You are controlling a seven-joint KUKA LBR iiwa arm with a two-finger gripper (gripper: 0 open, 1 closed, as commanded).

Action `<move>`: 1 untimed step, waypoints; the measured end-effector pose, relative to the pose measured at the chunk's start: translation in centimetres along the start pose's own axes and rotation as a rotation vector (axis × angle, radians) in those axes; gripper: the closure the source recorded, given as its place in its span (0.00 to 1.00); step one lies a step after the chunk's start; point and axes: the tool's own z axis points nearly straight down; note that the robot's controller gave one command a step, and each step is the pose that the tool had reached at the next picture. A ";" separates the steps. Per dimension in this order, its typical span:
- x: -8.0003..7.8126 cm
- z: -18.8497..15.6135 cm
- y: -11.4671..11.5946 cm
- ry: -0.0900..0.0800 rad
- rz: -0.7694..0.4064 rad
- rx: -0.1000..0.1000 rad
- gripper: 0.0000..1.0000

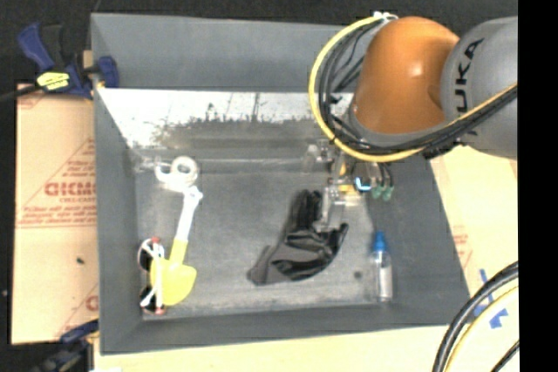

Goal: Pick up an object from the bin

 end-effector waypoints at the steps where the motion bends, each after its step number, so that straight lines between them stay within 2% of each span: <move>1: -0.1 -0.5 0.0 -0.008 0.000 0.000 0.00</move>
Offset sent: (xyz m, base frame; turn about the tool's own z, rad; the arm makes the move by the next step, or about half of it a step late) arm -0.0227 -0.0205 -0.1374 -0.3990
